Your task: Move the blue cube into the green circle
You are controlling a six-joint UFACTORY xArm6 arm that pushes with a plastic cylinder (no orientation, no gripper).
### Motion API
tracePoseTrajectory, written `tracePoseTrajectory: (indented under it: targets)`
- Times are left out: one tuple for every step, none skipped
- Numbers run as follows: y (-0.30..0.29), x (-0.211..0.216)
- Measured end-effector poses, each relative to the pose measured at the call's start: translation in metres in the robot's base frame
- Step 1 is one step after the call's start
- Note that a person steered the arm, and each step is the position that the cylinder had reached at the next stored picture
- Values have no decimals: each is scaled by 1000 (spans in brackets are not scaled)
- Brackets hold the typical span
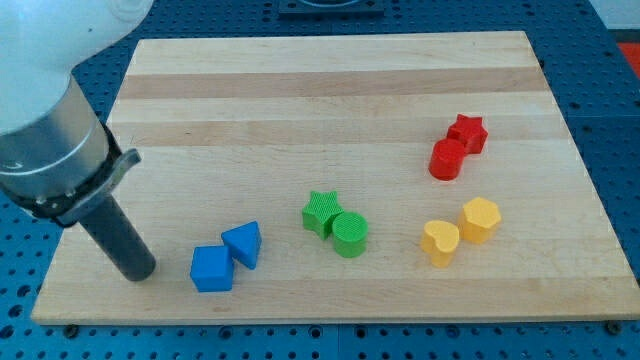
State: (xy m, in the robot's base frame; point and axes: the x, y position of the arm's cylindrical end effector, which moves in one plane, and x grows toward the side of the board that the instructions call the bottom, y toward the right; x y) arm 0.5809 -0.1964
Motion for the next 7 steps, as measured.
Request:
tracePoseTrajectory:
  targets:
    - [26,19]
    - [27,19]
    - [33,17]
    - [49,11]
    - [66,10]
    - [79,10]
    - [92,7]
